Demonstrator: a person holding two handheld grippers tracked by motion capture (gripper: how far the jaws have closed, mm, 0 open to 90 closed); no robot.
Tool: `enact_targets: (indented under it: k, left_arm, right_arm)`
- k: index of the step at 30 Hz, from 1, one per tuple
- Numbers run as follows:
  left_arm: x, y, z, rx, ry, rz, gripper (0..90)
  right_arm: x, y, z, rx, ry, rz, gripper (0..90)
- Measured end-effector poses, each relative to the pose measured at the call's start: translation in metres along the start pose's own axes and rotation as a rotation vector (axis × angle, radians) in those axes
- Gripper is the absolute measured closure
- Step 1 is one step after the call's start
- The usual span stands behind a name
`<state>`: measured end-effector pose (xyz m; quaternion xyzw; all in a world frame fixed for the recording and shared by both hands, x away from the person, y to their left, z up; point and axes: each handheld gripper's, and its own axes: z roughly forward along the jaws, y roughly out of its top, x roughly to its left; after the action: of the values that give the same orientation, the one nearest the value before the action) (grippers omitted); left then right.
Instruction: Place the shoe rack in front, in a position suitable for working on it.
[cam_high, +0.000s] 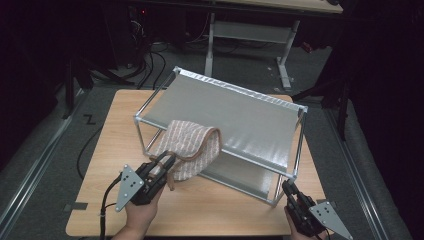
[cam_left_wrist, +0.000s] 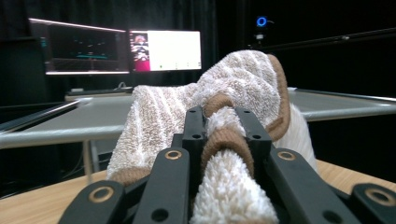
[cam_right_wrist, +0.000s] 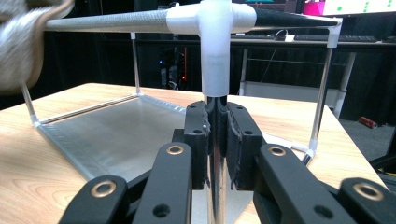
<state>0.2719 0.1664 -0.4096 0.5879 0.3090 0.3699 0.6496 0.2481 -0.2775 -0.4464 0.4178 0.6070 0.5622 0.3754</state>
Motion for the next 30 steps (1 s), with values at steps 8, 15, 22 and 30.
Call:
enact_targets:
  k: [8,15,22,30]
  left_arm:
    - [0.016,-0.011,-0.023,0.027,0.049,-0.005,76.3]
    - [0.029,-0.017,-0.039,0.080,0.070,0.012,76.3]
    - [0.043,-0.037,-0.053,0.138,0.135,0.011,76.4]
    - [0.057,-0.054,-0.058,0.179,0.174,0.005,76.2]
  right_arm:
    - [-0.004,0.001,0.003,0.001,-0.007,0.007,80.1]
    - [-0.007,0.000,0.005,0.000,-0.015,0.012,79.9]
    - [-0.008,0.000,0.006,-0.005,-0.011,0.016,79.9]
    - [-0.007,0.001,0.007,-0.003,-0.009,0.010,79.9]
